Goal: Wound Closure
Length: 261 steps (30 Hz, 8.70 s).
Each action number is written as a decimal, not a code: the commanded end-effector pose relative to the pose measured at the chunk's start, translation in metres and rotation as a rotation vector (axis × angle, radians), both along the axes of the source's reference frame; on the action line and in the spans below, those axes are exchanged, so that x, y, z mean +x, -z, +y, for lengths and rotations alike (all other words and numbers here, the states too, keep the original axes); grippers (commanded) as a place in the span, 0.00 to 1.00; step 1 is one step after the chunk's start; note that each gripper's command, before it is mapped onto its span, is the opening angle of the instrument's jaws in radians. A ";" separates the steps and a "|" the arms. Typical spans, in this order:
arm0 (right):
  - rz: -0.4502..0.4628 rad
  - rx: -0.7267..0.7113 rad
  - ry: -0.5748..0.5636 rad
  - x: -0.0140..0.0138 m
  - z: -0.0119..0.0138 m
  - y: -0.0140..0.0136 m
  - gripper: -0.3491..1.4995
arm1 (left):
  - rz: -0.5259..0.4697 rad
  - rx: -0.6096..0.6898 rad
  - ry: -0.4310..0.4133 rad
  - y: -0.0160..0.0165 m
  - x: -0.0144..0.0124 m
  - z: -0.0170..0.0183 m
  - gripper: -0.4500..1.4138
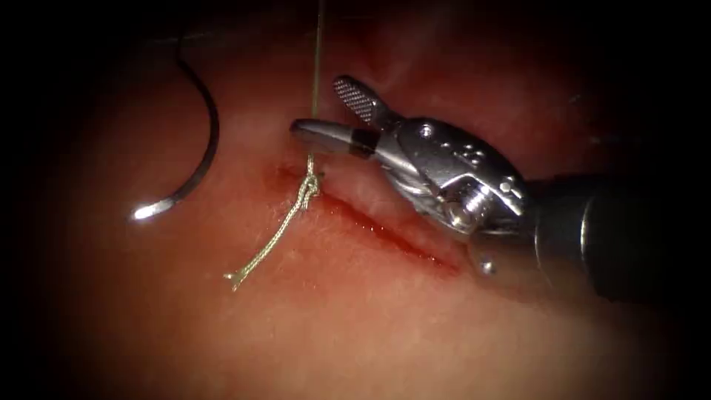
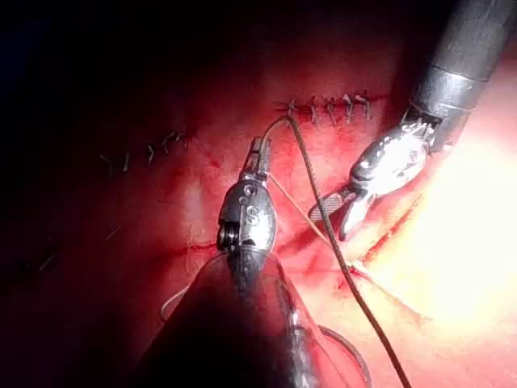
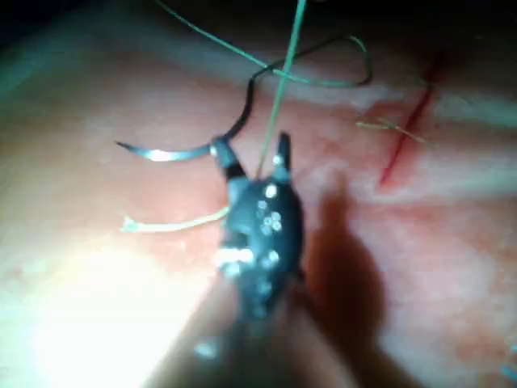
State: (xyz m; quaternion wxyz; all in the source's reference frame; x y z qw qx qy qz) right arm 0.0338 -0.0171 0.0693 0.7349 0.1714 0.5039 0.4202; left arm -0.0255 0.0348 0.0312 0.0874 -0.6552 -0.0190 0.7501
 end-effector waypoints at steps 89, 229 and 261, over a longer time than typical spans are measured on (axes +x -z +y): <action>0.015 -0.116 0.141 0.0030 -0.0016 -0.0043 0.99 | -0.001 -0.004 -0.026 0.0010 0.0012 0.0012 0.00; -0.018 -0.193 0.147 -0.0074 -0.0019 0.0004 0.99 | 0.249 0.487 -0.088 -0.0125 0.0050 -0.0122 0.65; 0.025 -0.180 0.219 -0.0062 -0.0036 0.0003 0.95 | 0.431 0.553 -0.087 -0.0134 0.0166 -0.0210 0.58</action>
